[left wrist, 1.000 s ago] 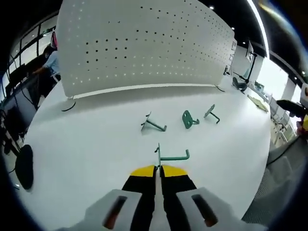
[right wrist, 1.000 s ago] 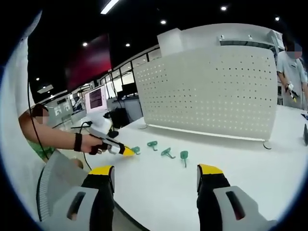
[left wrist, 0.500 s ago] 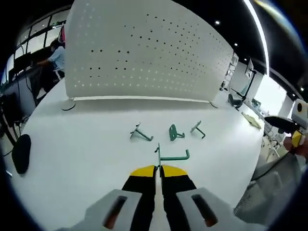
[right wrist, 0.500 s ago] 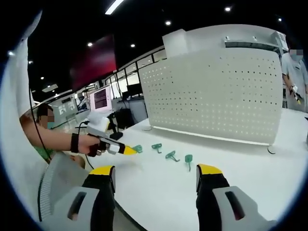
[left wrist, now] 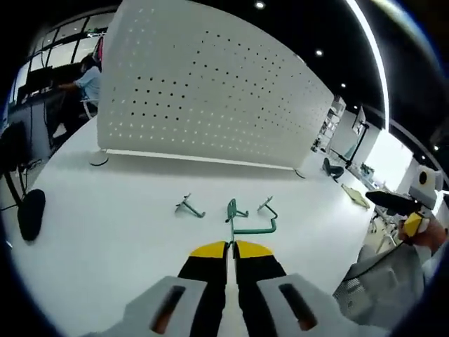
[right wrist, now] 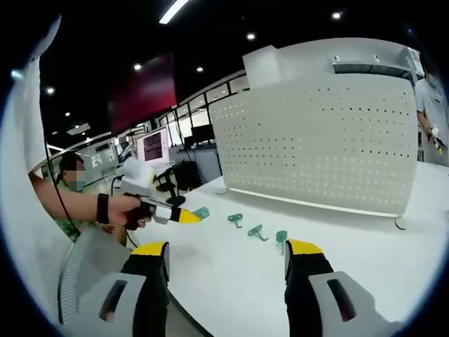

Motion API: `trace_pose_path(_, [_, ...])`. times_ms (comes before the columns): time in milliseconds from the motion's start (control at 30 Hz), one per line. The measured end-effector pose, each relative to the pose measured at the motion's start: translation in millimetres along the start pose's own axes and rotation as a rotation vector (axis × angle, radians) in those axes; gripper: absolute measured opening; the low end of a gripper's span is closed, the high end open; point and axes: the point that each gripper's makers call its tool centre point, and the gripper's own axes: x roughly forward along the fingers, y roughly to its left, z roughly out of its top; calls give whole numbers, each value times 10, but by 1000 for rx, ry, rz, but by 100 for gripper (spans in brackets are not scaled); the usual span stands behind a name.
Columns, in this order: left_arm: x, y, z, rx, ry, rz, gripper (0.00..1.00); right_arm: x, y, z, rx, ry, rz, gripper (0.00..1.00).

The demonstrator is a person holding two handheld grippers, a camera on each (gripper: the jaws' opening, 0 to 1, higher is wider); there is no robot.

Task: Insert the hook assembly into the mounting plate slot until the hook locks in place.

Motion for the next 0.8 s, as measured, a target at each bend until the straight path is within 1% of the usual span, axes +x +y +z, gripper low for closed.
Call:
trace_pose_path(300, [-66,-203,22,-51,-19,-54,4,-12,42,29,6,-18,9,66])
trace_pose_path(400, [-94,-285,84,-66,-40,-71,3,-20,45,38,11,-24,10,66])
trace_pose_path(500, [-110,-386,140,-78,-57,-101,3,-22,74,65,7,-33,22,66])
trace_pose_path(633, [-143,-494,160,-91,-67,-128,3,-16,107,82,1,-36,29,65])
trace_pose_path(800, [-210,-610,153,-111,-74,-165,3,-33,115,87,15,-46,30,63])
